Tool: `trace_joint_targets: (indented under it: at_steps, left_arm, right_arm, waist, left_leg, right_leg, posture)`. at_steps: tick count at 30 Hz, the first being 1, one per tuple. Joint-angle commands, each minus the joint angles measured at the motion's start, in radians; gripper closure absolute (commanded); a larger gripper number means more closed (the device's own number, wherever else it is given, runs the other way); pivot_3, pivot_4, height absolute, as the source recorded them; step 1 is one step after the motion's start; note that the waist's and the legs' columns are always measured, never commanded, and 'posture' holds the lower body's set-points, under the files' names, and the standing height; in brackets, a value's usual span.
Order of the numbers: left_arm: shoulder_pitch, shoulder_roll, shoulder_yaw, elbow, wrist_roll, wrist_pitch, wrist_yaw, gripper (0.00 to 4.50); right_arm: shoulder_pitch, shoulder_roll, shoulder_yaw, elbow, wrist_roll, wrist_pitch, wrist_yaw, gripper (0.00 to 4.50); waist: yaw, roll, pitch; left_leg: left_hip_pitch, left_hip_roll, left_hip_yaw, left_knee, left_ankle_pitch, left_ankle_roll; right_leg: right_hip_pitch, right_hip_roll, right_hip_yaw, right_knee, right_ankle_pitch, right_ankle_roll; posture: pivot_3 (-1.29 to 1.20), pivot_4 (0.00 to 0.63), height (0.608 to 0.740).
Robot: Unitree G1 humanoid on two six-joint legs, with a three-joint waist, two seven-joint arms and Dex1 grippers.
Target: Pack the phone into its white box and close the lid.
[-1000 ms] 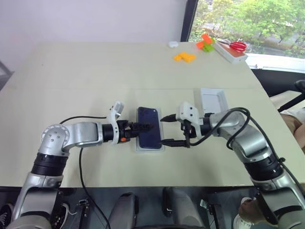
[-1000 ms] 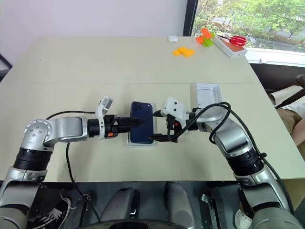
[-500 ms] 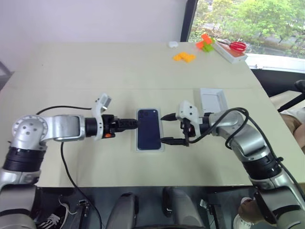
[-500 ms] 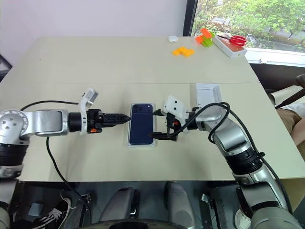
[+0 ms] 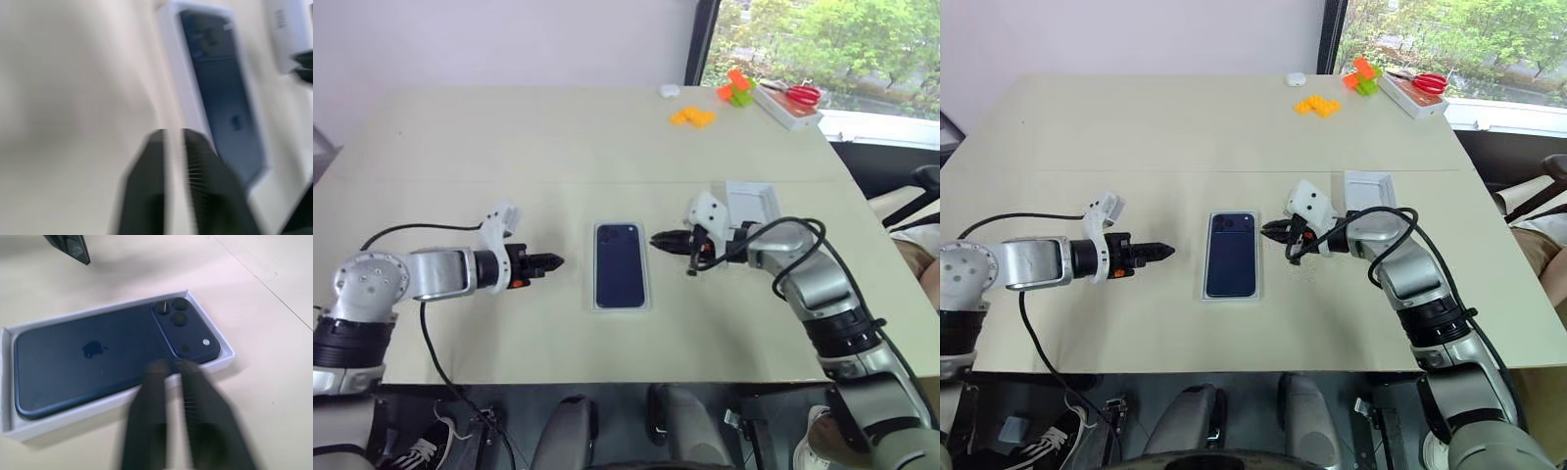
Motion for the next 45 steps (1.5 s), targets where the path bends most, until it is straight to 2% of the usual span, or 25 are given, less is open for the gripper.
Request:
trace_joint_targets:
  at_steps: [1, 5, 8, 14, 22, 29, 33, 38, 45]
  left_arm:
    - [0.014, -0.006, -0.008, -0.059, 0.154, -0.020, -0.075, 4.47]
    - [0.019, -0.109, -0.014, -0.061, 0.240, -0.045, -0.133, 4.47]
    - [0.019, -0.155, -0.041, -0.073, 0.319, -0.024, -0.152, 4.47]
    - [0.021, -0.221, -0.064, -0.085, 0.434, 0.001, -0.189, 4.47]
    - [-0.068, -0.335, -0.036, -0.013, 0.550, 0.004, -0.215, 4.47]
    - [-0.096, -0.373, -0.007, -0.008, 0.612, 0.024, -0.260, 4.47]
    - [-0.130, -0.406, -0.041, 0.049, 0.724, -0.038, -0.285, 4.47]
    - [-0.161, -0.459, -0.029, 0.076, 0.794, -0.054, -0.300, 4.47]
    - [-0.135, -0.465, -0.005, 0.028, 0.811, -0.013, -0.333, 4.47]
  right_arm:
    - [0.010, 0.010, -0.010, 0.002, -0.011, -0.059, -0.002, 4.49]
    - [0.042, -0.020, 0.073, 0.093, -0.160, -0.200, -0.027, 4.49]
    - [0.063, -0.020, 0.104, 0.109, -0.214, -0.246, -0.041, 4.49]
    - [0.079, 0.017, 0.113, 0.080, -0.228, -0.248, -0.049, 4.49]
    - [0.012, 0.093, 0.093, 0.129, -0.239, -0.247, -0.088, 4.49]
    - [-0.049, 0.129, 0.086, 0.197, -0.267, -0.292, -0.129, 4.49]
    - [-0.048, 0.127, 0.093, 0.224, -0.281, -0.316, -0.124, 4.49]
    - [-0.037, 0.123, 0.095, 0.210, -0.285, -0.314, -0.105, 4.49]
    - [-0.027, 0.103, 0.097, 0.214, -0.312, -0.323, -0.086, 4.49]
  waist:
    - [0.000, 0.000, 0.000]
    - [0.003, 0.000, 0.000]
    - [0.001, 0.000, 0.000]
    - [-0.001, 0.000, 0.000]
    - [0.001, 0.001, 0.000]
    - [-0.001, 0.001, 0.000]
    - [0.002, 0.001, 0.000]
    - [0.000, 0.001, 0.000]
    - [-0.003, 0.001, 0.000]
  left_leg:
    - [0.000, 0.000, 0.000, 0.000, 0.000, 0.000]
    - [0.000, 0.000, 0.001, 0.000, 0.000, 0.000]
    - [-0.001, 0.000, 0.001, 0.000, 0.000, 0.000]
    - [0.004, 0.000, 0.000, 0.000, 0.000, 0.000]
    - [0.006, 0.000, 0.000, 0.000, 0.000, 0.001]
    - [0.005, 0.001, 0.000, 0.000, 0.000, 0.001]
    - [0.005, 0.000, 0.000, 0.000, 0.000, 0.000]
    - [0.005, 0.000, 0.000, 0.000, 0.000, 0.000]
    - [0.006, 0.001, 0.000, 0.000, 0.000, 0.000]
  right_leg:
    - [0.000, 0.000, 0.000, 0.000, 0.000, 0.000]
    - [0.001, 0.000, 0.000, 0.000, 0.000, 0.000]
    - [0.001, 0.000, -0.001, -0.001, 0.000, 0.000]
    - [0.004, 0.000, 0.000, 0.000, 0.000, 0.000]
    - [0.006, 0.000, 0.000, 0.000, 0.000, 0.001]
    - [0.005, 0.000, 0.000, 0.000, 0.000, 0.001]
    - [0.005, 0.000, 0.000, 0.000, 0.000, 0.001]
    - [0.005, 0.000, 0.000, 0.000, 0.000, 0.001]
    - [0.005, 0.000, 0.000, 0.000, 0.001, 0.002]
  posture:
    - [0.00, 0.150, 0.740]
    - [0.00, 0.150, 0.740]
    - [0.00, 0.150, 0.740]
    - [0.00, 0.150, 0.740]
    - [0.00, 0.150, 0.740]
    - [0.00, 0.150, 0.740]
    - [0.00, 0.150, 0.740]
    - [0.00, 0.150, 0.740]
    - [0.00, 0.150, 0.740]
